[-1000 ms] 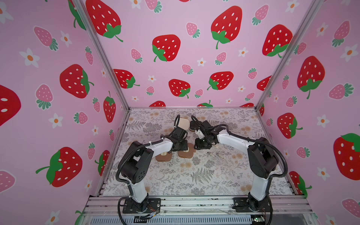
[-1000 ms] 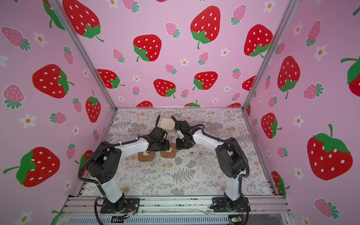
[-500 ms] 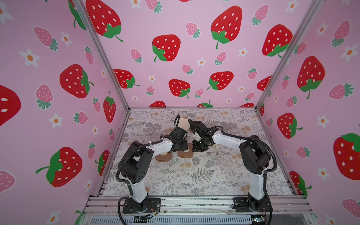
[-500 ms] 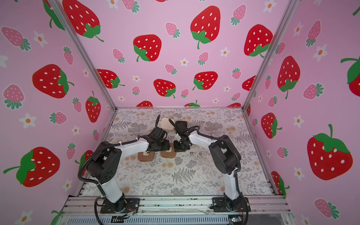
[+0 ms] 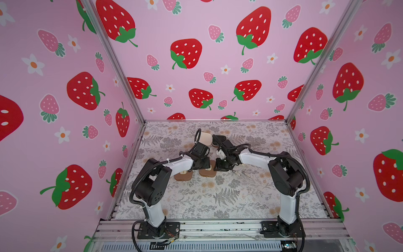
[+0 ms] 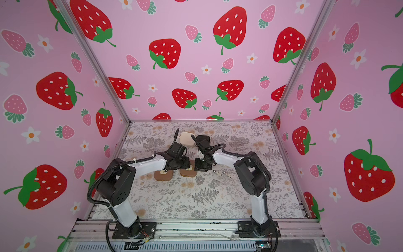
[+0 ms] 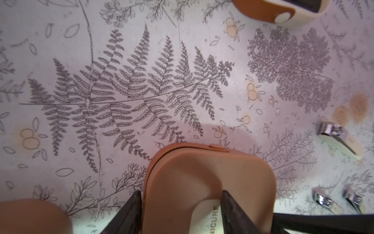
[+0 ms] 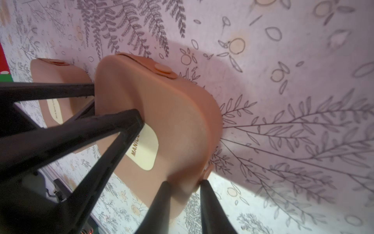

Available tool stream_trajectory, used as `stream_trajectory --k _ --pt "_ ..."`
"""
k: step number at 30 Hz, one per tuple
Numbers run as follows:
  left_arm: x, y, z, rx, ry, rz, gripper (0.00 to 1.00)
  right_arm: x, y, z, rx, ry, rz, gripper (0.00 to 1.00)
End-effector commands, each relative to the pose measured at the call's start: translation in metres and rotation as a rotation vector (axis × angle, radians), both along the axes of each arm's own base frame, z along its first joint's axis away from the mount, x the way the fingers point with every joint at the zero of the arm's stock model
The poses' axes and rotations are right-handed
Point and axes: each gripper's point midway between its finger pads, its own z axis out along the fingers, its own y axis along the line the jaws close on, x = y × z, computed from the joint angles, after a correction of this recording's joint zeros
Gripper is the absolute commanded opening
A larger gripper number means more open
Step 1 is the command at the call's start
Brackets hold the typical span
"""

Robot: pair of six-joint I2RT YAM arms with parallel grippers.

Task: Organize nail clipper sets
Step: Close the storage box at the center of the board, then move the storage box to the center of the board.

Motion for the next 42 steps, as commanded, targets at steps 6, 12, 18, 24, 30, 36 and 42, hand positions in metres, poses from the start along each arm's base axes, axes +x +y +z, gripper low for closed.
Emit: stream_trajectory --k 6,12,18,24,30,36,42 --pt "-0.046 0.028 -0.042 0.116 0.185 0.007 0.62 -0.042 -0.024 -0.076 -0.13 0.176 -0.015 0.3" --pt "-0.047 0.028 -0.045 0.112 0.19 0.008 0.62 -0.047 -0.022 -0.085 -0.12 0.206 -0.01 0.31" --pt "-0.048 0.028 -0.046 0.113 0.195 0.008 0.62 -0.046 -0.016 -0.092 -0.108 0.225 -0.002 0.34" --pt "-0.048 0.029 -0.049 0.116 0.195 0.007 0.62 -0.04 -0.006 -0.092 -0.091 0.228 0.01 0.36" --pt "-0.05 0.033 -0.051 0.13 0.198 0.013 0.62 -0.03 0.008 -0.088 -0.069 0.22 0.027 0.36" --pt "-0.05 0.038 -0.051 0.154 0.195 0.018 0.62 -0.021 0.024 -0.085 -0.043 0.225 0.044 0.36" --pt "-0.044 0.047 -0.041 0.172 0.173 0.048 0.62 -0.017 0.047 -0.082 -0.013 0.235 0.072 0.37"
